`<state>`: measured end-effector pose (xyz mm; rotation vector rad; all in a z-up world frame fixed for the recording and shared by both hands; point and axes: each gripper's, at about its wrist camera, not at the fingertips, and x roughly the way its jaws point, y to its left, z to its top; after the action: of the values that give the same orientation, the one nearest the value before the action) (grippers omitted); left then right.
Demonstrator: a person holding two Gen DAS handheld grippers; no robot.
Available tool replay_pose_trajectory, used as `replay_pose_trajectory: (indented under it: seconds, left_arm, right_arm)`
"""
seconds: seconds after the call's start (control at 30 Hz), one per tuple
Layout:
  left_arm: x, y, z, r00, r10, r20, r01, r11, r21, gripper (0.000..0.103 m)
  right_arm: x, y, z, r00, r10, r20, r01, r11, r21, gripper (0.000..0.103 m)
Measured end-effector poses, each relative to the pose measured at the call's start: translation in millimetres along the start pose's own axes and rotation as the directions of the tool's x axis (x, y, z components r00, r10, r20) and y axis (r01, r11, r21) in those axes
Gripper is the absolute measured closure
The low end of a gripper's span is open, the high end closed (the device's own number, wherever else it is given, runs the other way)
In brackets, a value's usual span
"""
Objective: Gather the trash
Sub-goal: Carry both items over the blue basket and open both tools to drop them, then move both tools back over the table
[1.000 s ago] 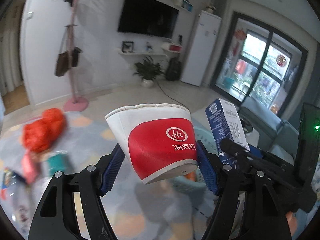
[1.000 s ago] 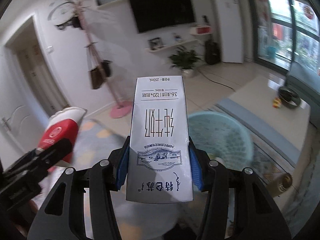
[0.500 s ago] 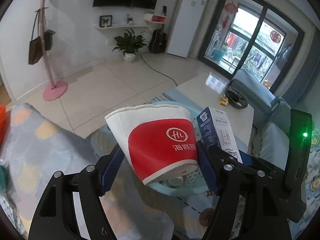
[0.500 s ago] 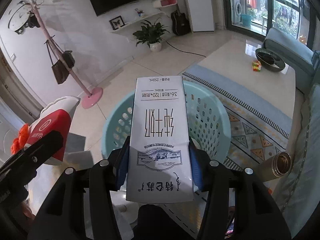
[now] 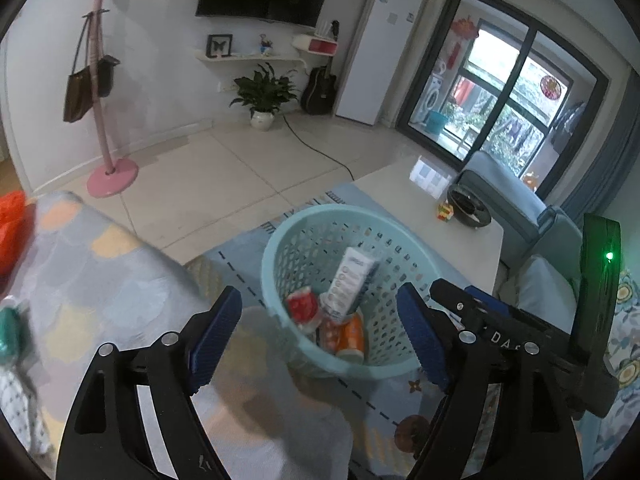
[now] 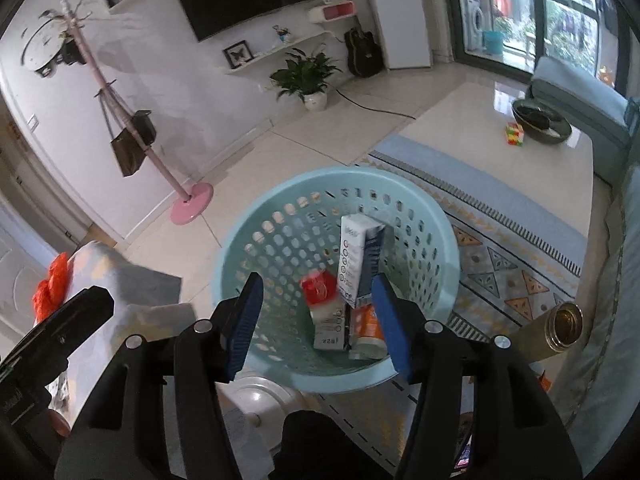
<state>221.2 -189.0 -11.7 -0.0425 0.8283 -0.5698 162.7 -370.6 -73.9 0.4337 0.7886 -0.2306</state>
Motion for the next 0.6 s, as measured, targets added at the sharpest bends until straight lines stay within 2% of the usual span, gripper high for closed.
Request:
replay_pose_trajectory:
  seconds: [0.1,0.17,0.23,0.33,0.6]
  left_arm:
    - [-25.9,9.6,-1.2,0.999,0.008,0.037,-0.007,1.000,-0.025,0.025]
    - [-51.3,16.9,-6.0,0.997,0.015,0.075,-0.012,0.999,-0.045,0.025]
    - [-73.8,23.4,-10.5,0.994,0.030,0.107,-0.024,0.998,-0.055,0.025]
    - [-113.1,36.1,-20.6,0.985,0.076,0.155,-0.066,0.995,-0.069,0.025]
    - [-212.1,87.5,-59.0,0.945,0.199,0.261,-0.157,0.972,-0.173,0.025]
  right_arm:
    - [-19.5,20.3,-2.7,0.999,0.022,0.038,-0.020,0.999,-0.049,0.050]
    - [-32.8,37.3,-4.0,0.997,0.040,0.059,-0.035,0.996,-0.087,0.056]
    - [-45.1,56.1,-7.2,0.995,0.071,0.072,-0.061,0.990,-0.130,0.058]
    - [-66.5,88.1,-14.7,0.988,0.124,0.092,-0.105,0.976,-0.191,0.058]
    - [-103.4,176.7,-46.0,0.964,0.255,0.077,-0.211,0.908,-0.363,0.058]
